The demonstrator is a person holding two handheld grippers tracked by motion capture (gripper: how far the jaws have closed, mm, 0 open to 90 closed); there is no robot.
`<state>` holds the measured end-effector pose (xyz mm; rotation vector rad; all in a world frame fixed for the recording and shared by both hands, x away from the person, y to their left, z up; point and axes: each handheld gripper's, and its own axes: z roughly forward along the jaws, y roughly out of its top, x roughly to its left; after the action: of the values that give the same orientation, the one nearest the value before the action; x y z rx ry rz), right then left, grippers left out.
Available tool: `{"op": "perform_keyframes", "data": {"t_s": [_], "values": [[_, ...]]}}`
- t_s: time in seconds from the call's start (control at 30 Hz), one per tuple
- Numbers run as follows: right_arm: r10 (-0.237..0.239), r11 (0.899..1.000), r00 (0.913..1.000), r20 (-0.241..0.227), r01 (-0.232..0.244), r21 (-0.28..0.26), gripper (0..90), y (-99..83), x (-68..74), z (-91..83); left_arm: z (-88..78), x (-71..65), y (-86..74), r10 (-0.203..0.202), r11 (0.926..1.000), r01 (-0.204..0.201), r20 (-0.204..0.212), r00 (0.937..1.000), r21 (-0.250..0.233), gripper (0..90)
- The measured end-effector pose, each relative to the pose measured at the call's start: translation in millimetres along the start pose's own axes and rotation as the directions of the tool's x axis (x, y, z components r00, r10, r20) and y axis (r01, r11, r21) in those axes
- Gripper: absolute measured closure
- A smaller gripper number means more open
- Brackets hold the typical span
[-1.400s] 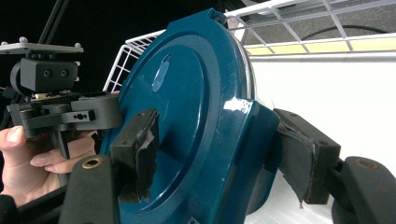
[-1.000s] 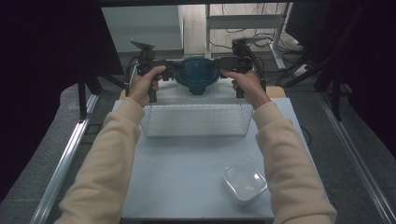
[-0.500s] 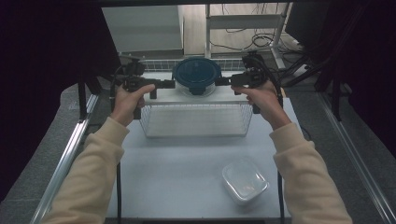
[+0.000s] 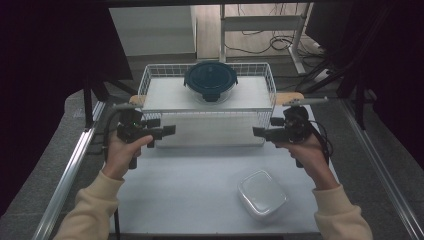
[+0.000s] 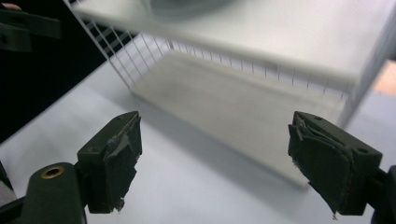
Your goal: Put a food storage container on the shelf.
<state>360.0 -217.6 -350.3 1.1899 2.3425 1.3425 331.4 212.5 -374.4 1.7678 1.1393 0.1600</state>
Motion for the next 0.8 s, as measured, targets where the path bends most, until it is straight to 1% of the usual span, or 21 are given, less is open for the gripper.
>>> {"op": "perform_keyframes", "data": {"t_s": [0.03,0.1,0.17,0.2,0.23,0.3,0.4,0.47,0.53,0.6,0.7,0.77,0.8], "values": [[0.0,1.0,1.0,0.0,0.0,0.0,17.4,0.0,0.0,0.0,0.4,-0.3,-5.0,-0.001,1.0,0.001,0.003,1.0,0.005,21.3],[0.007,1.0,1.0,0.0,-0.007,0.006,17.4,-13.3,-1.1,-1.1,3.0,-0.9,-20.0,0.007,0.9996,-0.007,-0.008,0.9999,0.027,21.3],[0.005,1.0,1.0,0.007,-0.005,0.019,17.9,-28.0,-2.3,-1.7,5.5,0.0,-34.6,0.002,0.9995,-0.001,-0.013,0.9999,0.033,21.4],[0.002,1.0,0.9999,0.014,-0.003,0.027,17.9,-35.1,-2.2,-1.7,6.8,0.7,-39.2,0.005,0.9993,-0.004,-0.013,0.9999,0.037,21.5],[0.002,1.0,0.9998,0.018,-0.003,0.029,17.9,-38.9,-2.2,-1.9,9.2,2.4,-46.5,0.008,0.9991,-0.007,-0.023,0.9997,0.041,21.6],[0.016,0.999,0.9996,0.025,-0.016,0.034,17.6,-47.5,-3.0,-1.5,12.9,6.3,-56.1,0.004,0.9986,-0.002,-0.044,0.999,0.053,22.1],[0.022,0.998,0.9993,0.031,-0.024,0.054,17.4,-57.6,-4.4,2.0,17.5,11.2,-70.7,-0.006,0.9968,0.01,-0.045,0.999,0.08,22.4],[0.028,0.997,0.9993,0.025,-0.03,0.068,17.4,-64.2,-4.7,4.5,18.8,12.1,-78.3,0.001,0.9954,0.005,-0.064,0.998,0.096,22.4],[0.026,0.995,0.9992,0.031,-0.029,0.091,17.4,-69.6,-4.6,7.0,18.5,13.0,-84.7,0.005,0.9952,0.003,-0.077,0.997,0.098,22.4],[0.026,0.995,0.9989,0.04,-0.03,0.1,17.4,-73.8,-5.3,9.1,18.6,14.0,-89.5,0.008,0.994,0.0,-0.079,0.9969,0.109,22.4],[0.03,0.993,0.9988,0.039,-0.034,0.109,17.5,-77.9,-6.1,11.7,18.5,16.1,-95.4,0.004,0.9928,0.007,-0.092,0.9957,0.119,22.4],[0.025,0.992,0.999,0.037,-0.03,0.121,17.5,-80.5,-5.6,13.2,18.8,17.5,-99.3,-0.01,0.9916,0.022,-0.088,0.9961,0.128,22.4],[0.023,0.992,0.999,0.037,-0.027,0.124,17.5,-81.2,-5.3,13.9,18.6,17.8,-100.4,-0.01,0.991,0.022,-0.09,0.9958,0.132,22.4]]}}
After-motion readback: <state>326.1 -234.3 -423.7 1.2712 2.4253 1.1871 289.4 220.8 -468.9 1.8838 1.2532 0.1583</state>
